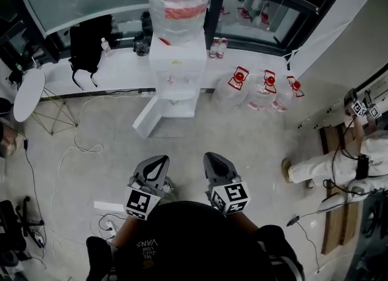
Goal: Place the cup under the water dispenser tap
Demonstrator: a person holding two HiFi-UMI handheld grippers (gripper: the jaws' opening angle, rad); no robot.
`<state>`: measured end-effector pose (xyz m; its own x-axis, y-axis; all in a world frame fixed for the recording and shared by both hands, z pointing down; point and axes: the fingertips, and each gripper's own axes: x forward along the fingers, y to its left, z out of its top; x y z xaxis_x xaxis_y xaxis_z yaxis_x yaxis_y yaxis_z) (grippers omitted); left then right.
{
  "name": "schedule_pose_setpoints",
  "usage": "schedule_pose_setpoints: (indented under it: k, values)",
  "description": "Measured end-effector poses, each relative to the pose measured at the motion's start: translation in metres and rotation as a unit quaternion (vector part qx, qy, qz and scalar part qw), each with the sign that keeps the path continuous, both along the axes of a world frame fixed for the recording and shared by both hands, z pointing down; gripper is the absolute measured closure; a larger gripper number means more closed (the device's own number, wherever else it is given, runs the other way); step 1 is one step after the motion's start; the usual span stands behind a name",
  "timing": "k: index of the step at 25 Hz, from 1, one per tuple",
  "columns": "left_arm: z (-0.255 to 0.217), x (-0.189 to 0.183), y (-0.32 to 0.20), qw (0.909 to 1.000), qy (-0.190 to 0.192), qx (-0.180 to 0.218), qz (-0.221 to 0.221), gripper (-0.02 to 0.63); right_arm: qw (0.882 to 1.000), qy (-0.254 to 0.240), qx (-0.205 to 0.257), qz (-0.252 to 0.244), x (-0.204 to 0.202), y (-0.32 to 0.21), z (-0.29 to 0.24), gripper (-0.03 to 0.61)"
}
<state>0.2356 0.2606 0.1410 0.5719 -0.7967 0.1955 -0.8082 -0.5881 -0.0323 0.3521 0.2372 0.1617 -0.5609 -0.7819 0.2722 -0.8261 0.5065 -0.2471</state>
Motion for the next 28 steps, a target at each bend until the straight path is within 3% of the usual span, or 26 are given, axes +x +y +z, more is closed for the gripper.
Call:
schedule_pose_setpoints:
  k: [12, 21, 28]
  values:
    - [0.014, -0.090, -0.089, 0.9993, 0.011, 0.008, 0.035, 0.595, 0.999, 0.009, -0.002, 0.040, -0.074, -0.090, 0.019, 0.534]
    - [0.023, -0.135, -0.119, 0.9997, 0.016, 0.007, -0.015, 0.595, 1.000, 0.028, 0.007, 0.003, -0.116, -0.137, 0.017, 0.534]
    - [0.019, -0.137, -0.160, 0.9961, 0.033, 0.035, -0.075, 0.595, 0.996, 0.066, 0.018, -0.058, -0.115, -0.194, 0.026, 0.534]
